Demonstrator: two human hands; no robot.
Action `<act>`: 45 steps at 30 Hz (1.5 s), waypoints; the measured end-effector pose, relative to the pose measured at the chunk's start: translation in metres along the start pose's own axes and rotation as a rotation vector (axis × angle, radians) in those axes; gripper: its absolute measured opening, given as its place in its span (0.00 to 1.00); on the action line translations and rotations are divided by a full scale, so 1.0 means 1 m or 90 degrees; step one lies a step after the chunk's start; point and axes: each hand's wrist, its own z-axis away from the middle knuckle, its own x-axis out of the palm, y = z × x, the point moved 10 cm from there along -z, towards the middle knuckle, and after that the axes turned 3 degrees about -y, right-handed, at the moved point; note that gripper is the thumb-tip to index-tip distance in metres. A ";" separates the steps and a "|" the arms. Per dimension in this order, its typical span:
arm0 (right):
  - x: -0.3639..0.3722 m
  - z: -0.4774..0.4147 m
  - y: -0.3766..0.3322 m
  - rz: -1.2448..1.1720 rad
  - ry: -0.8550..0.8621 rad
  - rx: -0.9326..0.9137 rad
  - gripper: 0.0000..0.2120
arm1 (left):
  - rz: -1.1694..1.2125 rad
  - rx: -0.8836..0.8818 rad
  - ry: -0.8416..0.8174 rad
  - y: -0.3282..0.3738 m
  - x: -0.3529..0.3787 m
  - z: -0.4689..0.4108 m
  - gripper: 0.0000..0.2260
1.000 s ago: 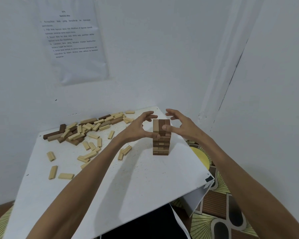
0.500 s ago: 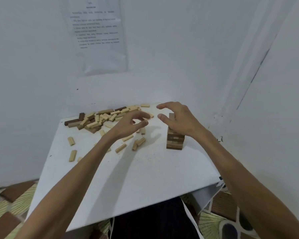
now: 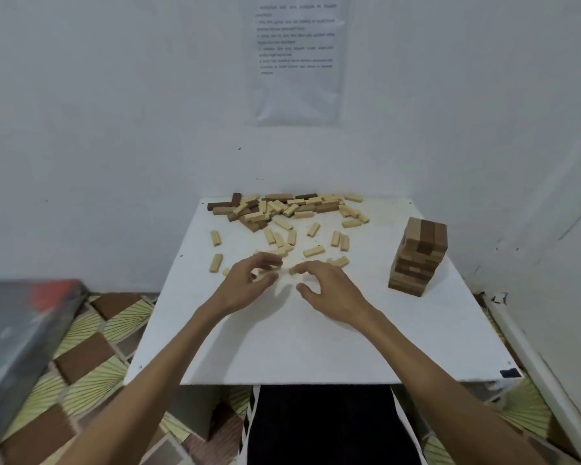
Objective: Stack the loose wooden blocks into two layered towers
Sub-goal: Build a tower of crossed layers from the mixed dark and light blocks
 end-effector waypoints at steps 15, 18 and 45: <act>0.027 -0.150 -0.022 0.126 -0.033 -0.011 0.18 | -0.124 -0.091 0.080 -0.067 -0.090 -0.077 0.12; 0.035 -0.181 -0.018 0.195 -0.025 -0.019 0.17 | -0.158 -0.115 0.091 -0.084 -0.098 -0.103 0.13; 0.045 -0.220 -0.002 0.268 0.136 0.109 0.27 | -0.305 -0.187 0.238 -0.132 -0.115 -0.135 0.06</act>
